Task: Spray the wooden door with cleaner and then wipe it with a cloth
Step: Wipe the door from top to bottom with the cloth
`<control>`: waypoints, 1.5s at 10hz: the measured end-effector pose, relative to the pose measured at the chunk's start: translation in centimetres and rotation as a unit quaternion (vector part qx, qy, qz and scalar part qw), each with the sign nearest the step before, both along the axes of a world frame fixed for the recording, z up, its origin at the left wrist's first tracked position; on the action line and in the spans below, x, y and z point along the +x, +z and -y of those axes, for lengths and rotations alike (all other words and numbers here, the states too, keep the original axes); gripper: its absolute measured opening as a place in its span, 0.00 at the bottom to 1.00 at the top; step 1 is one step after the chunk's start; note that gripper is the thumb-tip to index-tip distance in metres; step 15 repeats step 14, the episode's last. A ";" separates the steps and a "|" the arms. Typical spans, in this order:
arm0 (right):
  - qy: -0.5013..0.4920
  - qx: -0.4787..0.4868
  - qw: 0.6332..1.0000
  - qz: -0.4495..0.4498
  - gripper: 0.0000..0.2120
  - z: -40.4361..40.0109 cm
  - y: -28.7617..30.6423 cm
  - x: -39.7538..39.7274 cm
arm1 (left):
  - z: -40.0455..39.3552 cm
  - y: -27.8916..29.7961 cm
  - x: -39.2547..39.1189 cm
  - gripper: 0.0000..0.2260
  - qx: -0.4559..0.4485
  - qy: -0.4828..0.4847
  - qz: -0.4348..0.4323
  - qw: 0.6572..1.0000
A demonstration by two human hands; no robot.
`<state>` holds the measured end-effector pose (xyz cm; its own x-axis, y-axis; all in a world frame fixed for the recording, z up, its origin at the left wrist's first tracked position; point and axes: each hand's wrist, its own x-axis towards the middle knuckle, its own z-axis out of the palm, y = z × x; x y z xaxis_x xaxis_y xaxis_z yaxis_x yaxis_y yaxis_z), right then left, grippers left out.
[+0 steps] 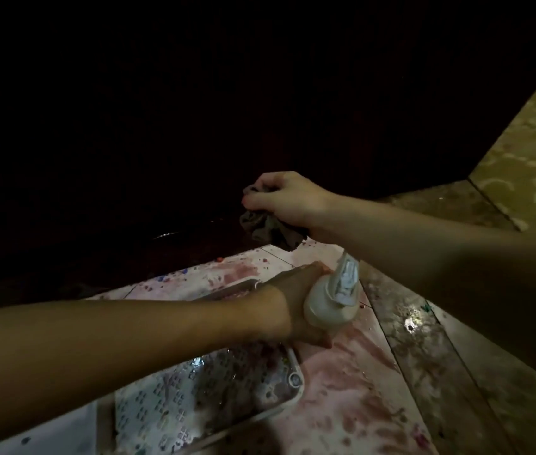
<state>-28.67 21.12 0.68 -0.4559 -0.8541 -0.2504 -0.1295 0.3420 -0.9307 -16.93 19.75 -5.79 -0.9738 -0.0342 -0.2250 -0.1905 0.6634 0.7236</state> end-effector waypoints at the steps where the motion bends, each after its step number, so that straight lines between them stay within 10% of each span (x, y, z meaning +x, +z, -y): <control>1: -0.004 -0.003 0.999 0.041 0.05 0.1 0.4 -0.9 | -0.2 -0.2 -0.2 0.29 0.054 0.031 -0.005 0.998; 10: 0.135 0.103 0.986 0.000 0.05 -0.7 -9.3 13.1 | 7.5 0.8 21.7 0.10 0.087 0.190 -0.092 0.974; 13: 0.229 0.123 0.945 -0.197 0.39 -0.9 -13.9 14.4 | 10.0 -2.7 23.8 0.35 0.019 0.186 -0.056 0.981; 15: 0.279 0.099 0.921 -0.251 0.34 -1.2 -14.2 14.0 | 11.6 -4.6 24.9 0.34 -0.054 0.148 -0.024 0.987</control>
